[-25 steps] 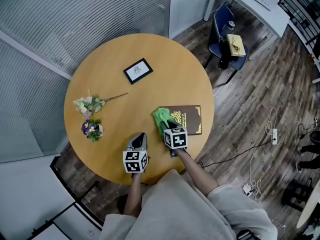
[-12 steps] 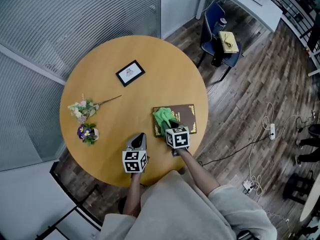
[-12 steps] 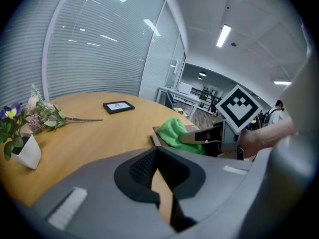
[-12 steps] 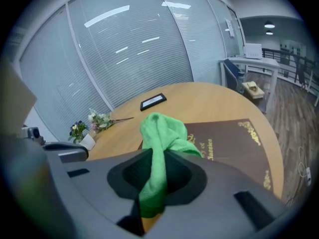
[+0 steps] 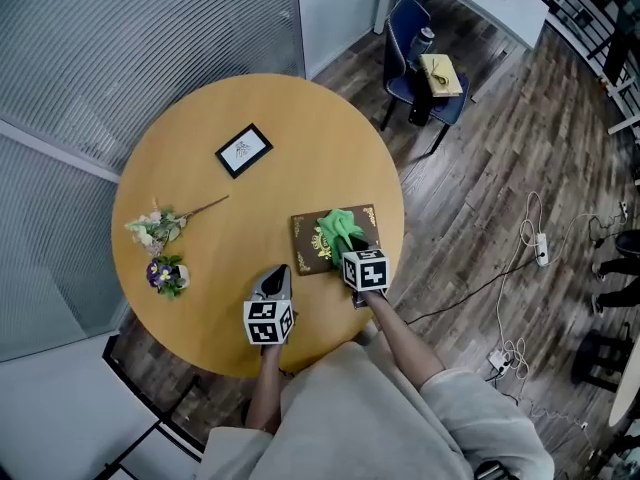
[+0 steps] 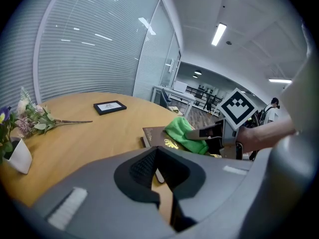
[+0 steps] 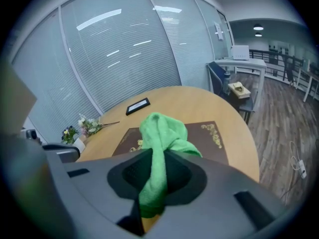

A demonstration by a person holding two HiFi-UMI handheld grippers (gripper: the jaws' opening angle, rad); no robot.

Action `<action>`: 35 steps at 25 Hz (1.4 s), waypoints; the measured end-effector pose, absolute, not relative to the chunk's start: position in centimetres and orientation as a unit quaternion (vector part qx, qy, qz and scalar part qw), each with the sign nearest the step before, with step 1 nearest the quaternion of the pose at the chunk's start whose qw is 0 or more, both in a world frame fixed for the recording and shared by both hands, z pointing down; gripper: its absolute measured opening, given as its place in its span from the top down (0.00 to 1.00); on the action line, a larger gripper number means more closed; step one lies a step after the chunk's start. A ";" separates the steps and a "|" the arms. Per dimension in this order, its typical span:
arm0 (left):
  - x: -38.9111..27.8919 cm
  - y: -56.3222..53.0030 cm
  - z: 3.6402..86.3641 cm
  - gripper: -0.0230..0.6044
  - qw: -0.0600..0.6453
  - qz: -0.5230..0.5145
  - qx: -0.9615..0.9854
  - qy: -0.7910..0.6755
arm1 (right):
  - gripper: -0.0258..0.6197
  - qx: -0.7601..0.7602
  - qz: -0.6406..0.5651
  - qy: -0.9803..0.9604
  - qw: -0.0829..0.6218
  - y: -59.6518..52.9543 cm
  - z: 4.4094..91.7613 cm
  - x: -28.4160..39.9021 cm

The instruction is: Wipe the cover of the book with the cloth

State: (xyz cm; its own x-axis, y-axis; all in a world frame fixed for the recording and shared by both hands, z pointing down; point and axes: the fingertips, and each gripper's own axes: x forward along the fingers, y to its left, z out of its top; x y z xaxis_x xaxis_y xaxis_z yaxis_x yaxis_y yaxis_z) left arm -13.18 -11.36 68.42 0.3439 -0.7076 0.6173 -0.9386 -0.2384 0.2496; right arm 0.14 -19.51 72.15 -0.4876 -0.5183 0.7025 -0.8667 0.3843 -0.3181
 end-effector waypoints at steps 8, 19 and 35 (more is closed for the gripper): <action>-11.6 -11.7 68.7 0.95 0.297 0.198 0.771 -0.527 | 0.85 0.459 0.338 -0.781 0.254 -20.1 72.2 3.8; -10.2 -12.3 68.7 0.95 0.293 0.203 0.780 -0.514 | 0.85 0.487 0.333 -0.767 0.254 -20.5 72.2 8.1; -11.0 -12.3 68.2 0.95 0.294 0.197 0.779 -0.518 | 0.85 0.540 0.337 -0.721 0.273 -20.0 73.4 14.6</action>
